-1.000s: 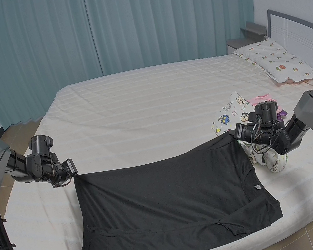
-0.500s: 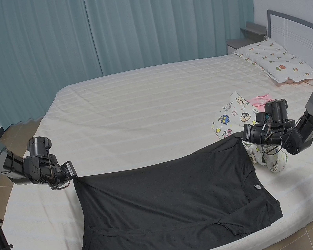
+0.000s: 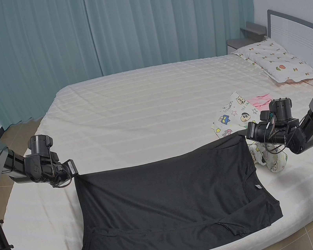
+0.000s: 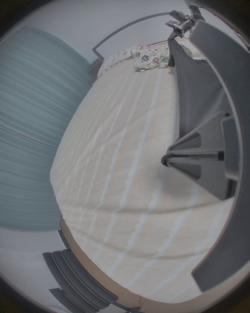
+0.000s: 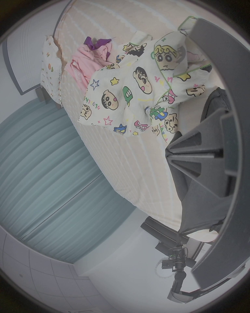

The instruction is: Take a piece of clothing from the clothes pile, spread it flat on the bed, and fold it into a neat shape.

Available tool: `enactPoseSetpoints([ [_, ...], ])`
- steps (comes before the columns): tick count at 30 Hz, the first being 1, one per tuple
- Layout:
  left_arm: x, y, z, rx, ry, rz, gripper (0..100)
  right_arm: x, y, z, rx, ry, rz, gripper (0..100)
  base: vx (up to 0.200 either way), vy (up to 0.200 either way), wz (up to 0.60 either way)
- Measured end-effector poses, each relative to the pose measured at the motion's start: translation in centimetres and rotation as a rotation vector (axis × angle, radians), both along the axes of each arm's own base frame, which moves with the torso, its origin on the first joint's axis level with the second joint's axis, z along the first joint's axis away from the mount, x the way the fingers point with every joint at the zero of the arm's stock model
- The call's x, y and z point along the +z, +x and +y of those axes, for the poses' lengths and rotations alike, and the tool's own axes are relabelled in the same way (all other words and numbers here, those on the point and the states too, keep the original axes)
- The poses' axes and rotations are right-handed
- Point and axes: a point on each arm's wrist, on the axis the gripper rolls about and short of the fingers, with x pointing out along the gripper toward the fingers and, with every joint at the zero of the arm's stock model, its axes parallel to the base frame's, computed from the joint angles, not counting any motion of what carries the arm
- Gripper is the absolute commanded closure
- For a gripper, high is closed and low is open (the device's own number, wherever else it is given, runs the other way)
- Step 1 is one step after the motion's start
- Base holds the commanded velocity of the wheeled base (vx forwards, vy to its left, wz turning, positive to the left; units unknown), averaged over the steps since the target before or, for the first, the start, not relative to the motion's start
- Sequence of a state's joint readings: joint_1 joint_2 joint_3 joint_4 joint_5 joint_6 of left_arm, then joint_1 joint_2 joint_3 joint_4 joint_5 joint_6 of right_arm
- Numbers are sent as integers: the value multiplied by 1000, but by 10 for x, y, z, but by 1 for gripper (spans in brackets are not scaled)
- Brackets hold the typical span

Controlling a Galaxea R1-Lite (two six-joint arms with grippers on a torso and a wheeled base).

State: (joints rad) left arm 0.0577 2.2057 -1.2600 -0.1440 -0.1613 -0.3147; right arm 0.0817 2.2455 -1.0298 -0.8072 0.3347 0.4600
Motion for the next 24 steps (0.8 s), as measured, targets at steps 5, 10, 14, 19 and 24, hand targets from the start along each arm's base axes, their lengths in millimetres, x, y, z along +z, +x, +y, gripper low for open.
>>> enactPoseSetpoints([
  [5, -1, -4, 0, -1, 0, 16, 100, -1, -8, -3, 3, 1, 20, 100, 0, 0, 0],
  [10, -1, -11, -1, -4, -1, 29, 100, -2, -20, -7, 24, 7, 47, 100, 0, 0, 0],
  [14, -3, -21, -1, -19, 6, 51, 100, -5, -33, -9, 35, 6, 82, 100, 0, 0, 0],
  [19, -10, -37, -2, -51, 28, 93, 100, -13, -51, -11, 57, -12, 126, 100, 0, 0, 0],
  [24, -17, -51, -3, -63, 30, 133, 100, -21, -66, -12, 88, -36, 166, 100, 0, 0, 0],
])
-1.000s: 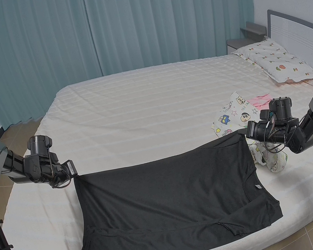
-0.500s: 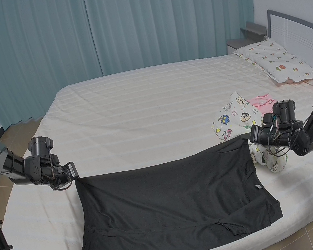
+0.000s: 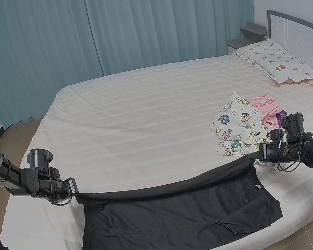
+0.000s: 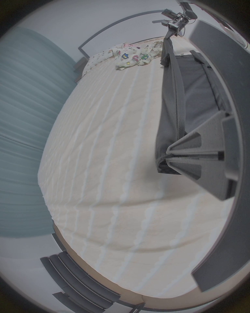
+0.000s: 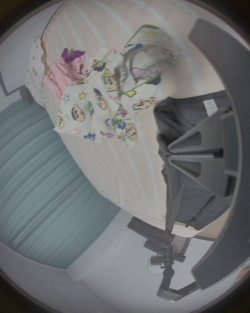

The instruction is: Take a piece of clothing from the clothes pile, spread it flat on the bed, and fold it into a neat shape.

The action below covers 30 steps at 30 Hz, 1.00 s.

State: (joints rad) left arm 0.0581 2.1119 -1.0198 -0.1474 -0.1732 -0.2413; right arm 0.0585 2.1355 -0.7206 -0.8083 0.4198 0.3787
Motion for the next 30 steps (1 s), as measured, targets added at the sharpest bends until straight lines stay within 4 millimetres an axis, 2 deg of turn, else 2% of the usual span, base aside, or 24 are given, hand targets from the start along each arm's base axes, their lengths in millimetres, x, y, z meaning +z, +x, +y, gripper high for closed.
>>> enactPoseSetpoints([
  [6, -15, -20, -2, -17, -4, 80, 100, -14, -18, -1, 22, -32, 63, 100, 0, 0, 0],
  [14, -30, -41, -5, -60, -19, 163, 100, -30, -30, -2, 53, -70, 115, 100, 0, 0, 0],
  [30, -42, -53, -9, -78, -15, 223, 100, -52, -47, -5, 99, -129, 186, 100, 0, 0, 0],
])
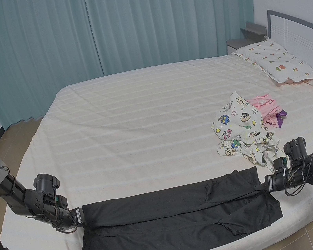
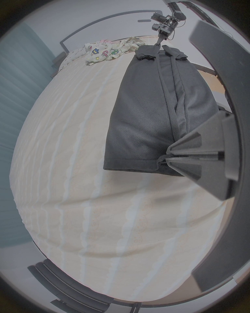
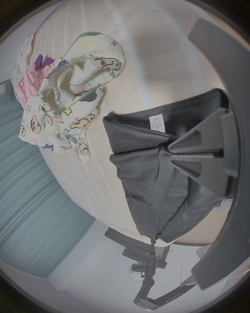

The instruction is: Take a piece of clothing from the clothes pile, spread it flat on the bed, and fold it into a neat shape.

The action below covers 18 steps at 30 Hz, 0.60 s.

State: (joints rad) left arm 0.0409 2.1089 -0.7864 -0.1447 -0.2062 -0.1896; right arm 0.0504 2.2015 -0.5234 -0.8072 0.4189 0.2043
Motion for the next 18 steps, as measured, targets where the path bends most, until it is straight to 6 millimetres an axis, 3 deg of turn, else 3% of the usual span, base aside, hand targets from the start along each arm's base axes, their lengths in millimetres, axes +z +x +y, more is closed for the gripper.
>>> enactPoseSetpoints([
  [11, -10, -6, 0, -70, 37, 26, 100, -11, -5, -1, 25, -30, 28, 100, 0, 0, 0],
  [12, -10, -6, 0, -70, 38, 28, 0, -12, -5, -1, 29, -34, 29, 100, 0, 0, 0],
  [14, -11, -6, 0, -70, 39, 32, 0, -13, -6, -1, 31, -37, 32, 100, 0, 0, 0],
  [15, -12, -6, 0, -70, 39, 35, 0, -13, -6, -1, 32, -38, 33, 0, 0, 0, 0],
  [18, -14, -6, 0, -68, 38, 40, 0, -15, -6, -1, 32, -37, 39, 0, 0, 0, 0],
])
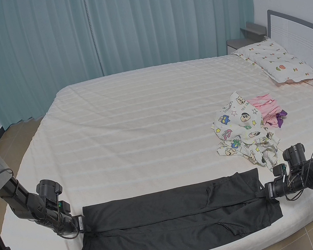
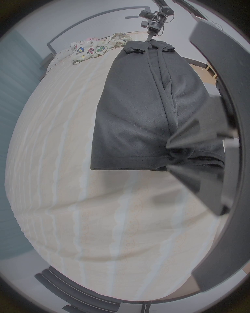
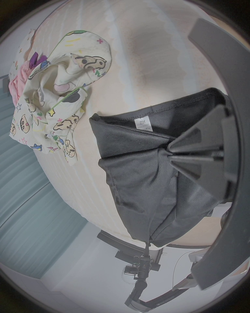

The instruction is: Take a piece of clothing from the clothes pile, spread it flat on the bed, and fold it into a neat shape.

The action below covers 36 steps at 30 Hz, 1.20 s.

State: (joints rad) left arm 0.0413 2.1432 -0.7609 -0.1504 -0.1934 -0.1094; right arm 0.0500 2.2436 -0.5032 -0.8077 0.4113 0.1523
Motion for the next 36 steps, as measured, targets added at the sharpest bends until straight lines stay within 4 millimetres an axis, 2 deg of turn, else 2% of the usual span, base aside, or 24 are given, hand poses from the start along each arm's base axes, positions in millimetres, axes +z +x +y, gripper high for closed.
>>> enactPoseSetpoints([
  [7, -3, -1, 0, 13, -11, 12, 0, 2, 1, 0, -9, 11, -16, 0, 0, 0, 0],
  [15, 8, -4, 9, 83, -111, -2, 0, 24, -3, -8, -135, 96, -61, 0, 0, 0, 0],
  [22, 19, -27, 19, 125, -241, 4, 0, 39, -22, -12, -205, 147, -123, 0, 0, 0, 0],
  [26, 18, -41, 20, 125, -252, -13, 0, 43, -34, -13, -214, 154, -162, 0, 0, 0, 0],
  [31, 15, -44, 17, 97, -236, -128, 0, 43, -47, -15, -222, 155, -169, 0, 0, 0, 0],
  [35, 4, -48, 10, 86, -194, -124, 0, 43, -58, -15, -228, 150, -168, 0, 0, 0, 0],
  [36, 2, -48, 8, 84, -184, -117, 100, 43, -60, -15, -232, 147, -168, 0, 0, 0, 0],
])
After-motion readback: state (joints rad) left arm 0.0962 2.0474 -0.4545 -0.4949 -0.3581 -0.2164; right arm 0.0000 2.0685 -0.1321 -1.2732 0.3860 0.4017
